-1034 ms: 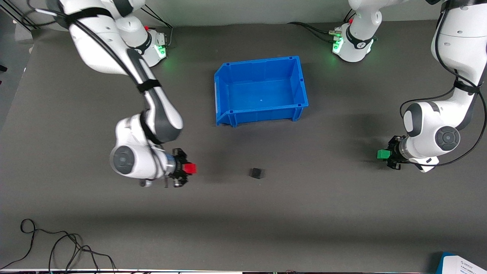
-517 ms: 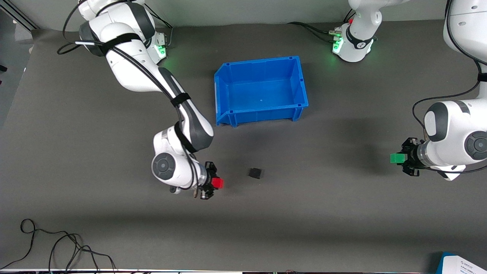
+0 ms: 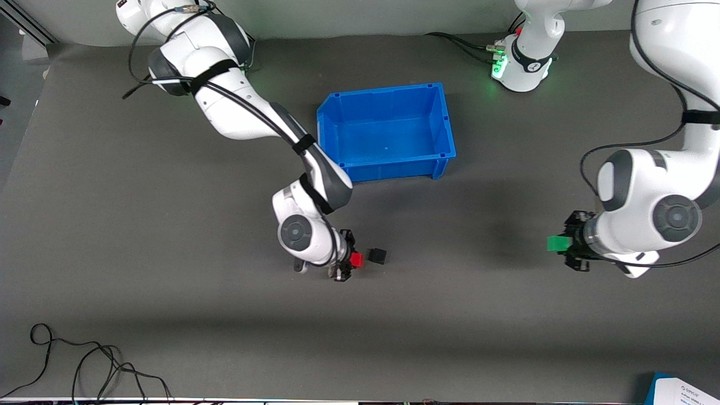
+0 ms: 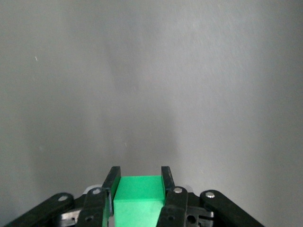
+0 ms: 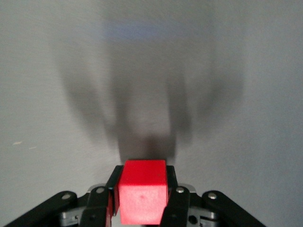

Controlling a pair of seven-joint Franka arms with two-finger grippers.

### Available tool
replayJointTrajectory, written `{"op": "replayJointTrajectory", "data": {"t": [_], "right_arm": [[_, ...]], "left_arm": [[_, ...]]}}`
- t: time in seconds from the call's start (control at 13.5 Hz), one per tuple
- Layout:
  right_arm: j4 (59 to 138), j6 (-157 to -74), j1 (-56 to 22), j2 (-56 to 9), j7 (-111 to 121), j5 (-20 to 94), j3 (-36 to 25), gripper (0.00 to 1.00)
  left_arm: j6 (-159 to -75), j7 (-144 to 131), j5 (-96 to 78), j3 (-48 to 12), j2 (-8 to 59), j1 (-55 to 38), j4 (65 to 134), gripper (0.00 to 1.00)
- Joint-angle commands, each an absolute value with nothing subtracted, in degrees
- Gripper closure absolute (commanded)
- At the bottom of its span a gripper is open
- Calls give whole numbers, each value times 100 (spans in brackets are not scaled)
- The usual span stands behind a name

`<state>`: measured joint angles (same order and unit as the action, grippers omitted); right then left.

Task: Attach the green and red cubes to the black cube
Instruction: 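Carry the red cube beside the black cube while the left gripper carries the green cube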

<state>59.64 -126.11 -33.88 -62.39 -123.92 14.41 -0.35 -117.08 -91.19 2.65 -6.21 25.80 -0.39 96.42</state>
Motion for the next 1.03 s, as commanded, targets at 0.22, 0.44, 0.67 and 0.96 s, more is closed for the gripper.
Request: {"op": "replayJointTrajectory", "data": {"t": [0.22, 0.44, 0.67, 0.96], "right_arm": [[5722, -12577, -3542, -6398, -12718, 1301, -88, 76], [5687, -12630, -3542, -6398, -12797, 1318, -79, 76], [5704, -12884, -3542, -6398, -12814, 1362, -53, 76], [5687, -12920, -3542, -6407, -12920, 1362, -53, 76]], "left_arm": [[-12109, -9552, -123, -536, 3084, -746, 9009, 100], [-12568, -9967, -123, -536, 3374, -1133, 8956, 100], [-12813, -10282, -62, -536, 3647, -1484, 8903, 100], [-13262, -10538, -61, -536, 3954, -1889, 8868, 100]]}}
